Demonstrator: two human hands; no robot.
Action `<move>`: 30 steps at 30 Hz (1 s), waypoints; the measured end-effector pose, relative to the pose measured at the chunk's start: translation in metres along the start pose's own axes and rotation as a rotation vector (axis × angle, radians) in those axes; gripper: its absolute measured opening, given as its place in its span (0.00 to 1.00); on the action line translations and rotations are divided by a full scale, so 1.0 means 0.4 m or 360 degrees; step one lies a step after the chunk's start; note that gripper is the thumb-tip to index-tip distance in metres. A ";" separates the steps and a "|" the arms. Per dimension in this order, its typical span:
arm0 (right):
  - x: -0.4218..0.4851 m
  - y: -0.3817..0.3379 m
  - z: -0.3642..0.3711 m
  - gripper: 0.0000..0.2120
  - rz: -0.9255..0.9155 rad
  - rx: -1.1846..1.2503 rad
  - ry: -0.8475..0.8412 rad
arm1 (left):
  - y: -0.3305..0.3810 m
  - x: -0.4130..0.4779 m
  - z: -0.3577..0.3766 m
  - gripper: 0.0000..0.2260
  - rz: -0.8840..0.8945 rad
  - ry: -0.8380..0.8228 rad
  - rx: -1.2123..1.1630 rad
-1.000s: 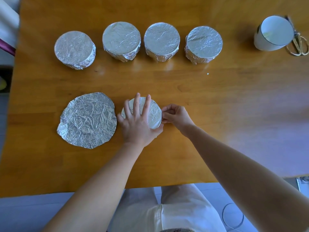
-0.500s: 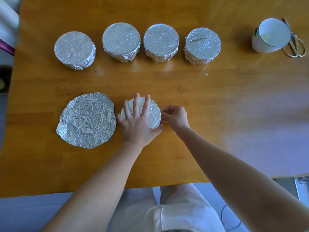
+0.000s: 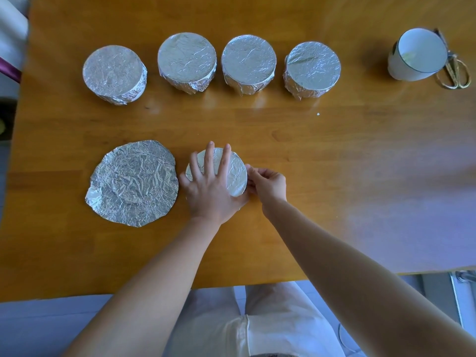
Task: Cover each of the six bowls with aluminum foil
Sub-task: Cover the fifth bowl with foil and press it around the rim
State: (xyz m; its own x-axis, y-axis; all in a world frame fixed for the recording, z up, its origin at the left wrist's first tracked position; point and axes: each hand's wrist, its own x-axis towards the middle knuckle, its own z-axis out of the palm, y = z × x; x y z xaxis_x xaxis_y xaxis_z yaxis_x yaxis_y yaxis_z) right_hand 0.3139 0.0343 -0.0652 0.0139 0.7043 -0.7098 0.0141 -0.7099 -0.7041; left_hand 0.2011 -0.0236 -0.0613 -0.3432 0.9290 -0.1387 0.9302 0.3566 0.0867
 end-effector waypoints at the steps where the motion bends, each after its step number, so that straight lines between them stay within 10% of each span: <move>1: -0.001 0.001 0.005 0.11 0.0011 0.0019 0.0030 | 0.000 0.000 0.001 0.47 -0.0002 -0.0008 -0.0003; 30: 0.012 -0.064 0.041 0.08 -0.0103 -0.0456 -0.0447 | -0.066 -0.087 -0.036 0.60 -0.0389 0.0099 -0.0520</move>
State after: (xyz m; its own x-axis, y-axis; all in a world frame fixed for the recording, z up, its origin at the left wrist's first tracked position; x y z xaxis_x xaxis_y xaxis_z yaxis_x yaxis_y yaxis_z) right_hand 0.2970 0.0559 -0.0507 -0.2694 0.6919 -0.6698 0.2847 -0.6072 -0.7418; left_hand 0.1866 -0.0641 -0.0445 -0.5654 0.8136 -0.1353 0.7334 0.5710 0.3689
